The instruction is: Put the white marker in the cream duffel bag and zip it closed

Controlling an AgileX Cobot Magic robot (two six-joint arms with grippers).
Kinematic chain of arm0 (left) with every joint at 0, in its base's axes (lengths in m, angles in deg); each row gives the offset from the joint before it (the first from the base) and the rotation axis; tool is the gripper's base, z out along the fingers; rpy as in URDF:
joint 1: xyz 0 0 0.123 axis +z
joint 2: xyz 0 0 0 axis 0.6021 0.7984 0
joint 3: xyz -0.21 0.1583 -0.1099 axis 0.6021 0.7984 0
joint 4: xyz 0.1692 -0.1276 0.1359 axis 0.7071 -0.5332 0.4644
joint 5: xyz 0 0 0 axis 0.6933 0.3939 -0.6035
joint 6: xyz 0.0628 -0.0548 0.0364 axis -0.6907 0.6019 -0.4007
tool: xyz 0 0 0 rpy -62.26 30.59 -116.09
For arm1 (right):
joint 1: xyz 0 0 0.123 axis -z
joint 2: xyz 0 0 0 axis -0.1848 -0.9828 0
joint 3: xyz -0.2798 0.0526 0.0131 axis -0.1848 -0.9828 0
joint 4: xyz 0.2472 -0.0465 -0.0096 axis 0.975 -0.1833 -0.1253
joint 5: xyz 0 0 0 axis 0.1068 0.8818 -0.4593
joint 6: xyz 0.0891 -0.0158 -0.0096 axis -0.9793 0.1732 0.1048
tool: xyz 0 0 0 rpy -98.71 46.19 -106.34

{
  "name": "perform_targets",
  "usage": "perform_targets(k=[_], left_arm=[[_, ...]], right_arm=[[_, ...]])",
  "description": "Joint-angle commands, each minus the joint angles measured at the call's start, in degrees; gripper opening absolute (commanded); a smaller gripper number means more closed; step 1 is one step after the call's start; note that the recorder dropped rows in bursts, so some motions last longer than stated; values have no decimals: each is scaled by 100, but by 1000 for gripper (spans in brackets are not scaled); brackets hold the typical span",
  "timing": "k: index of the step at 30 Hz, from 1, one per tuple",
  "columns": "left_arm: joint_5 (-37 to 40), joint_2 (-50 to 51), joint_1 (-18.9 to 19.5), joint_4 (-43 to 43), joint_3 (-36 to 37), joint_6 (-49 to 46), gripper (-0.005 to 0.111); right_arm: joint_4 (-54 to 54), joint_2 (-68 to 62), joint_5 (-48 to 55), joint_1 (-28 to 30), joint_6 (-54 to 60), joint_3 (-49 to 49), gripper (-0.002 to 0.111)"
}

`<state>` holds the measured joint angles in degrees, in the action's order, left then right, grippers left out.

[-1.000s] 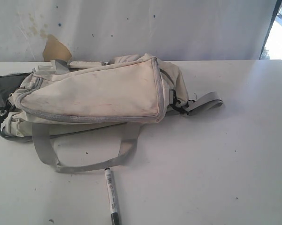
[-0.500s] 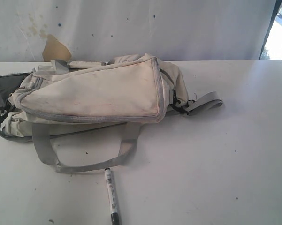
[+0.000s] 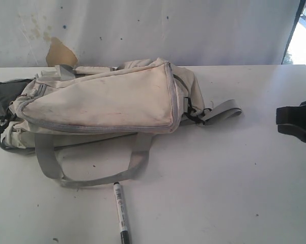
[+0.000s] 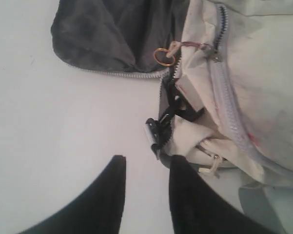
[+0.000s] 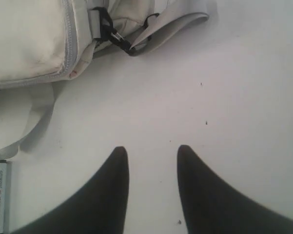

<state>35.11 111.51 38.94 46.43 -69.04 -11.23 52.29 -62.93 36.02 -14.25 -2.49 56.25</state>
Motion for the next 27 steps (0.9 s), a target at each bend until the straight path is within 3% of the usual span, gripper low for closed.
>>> perform_targets(k=[1,8,11,17,27], left_arm=[[-43,613,299,-500,-267,-87,32],[198,1729,837,-2030,-1028,-1443,32],[452,2192,1050,-2825,-1496,-2272,38],[414,2922,1134,-3397,-2109,-3424,51],[168,3750,1134,-4417,-2461,-5387,55]], right_arm=[[160,-195,-8,23,239,45,32],[160,-231,-8,23,239,45,32],[187,-223,4,23,239,45,32],[243,-223,61,23,279,45,32],[243,-223,305,23,280,45,32]])
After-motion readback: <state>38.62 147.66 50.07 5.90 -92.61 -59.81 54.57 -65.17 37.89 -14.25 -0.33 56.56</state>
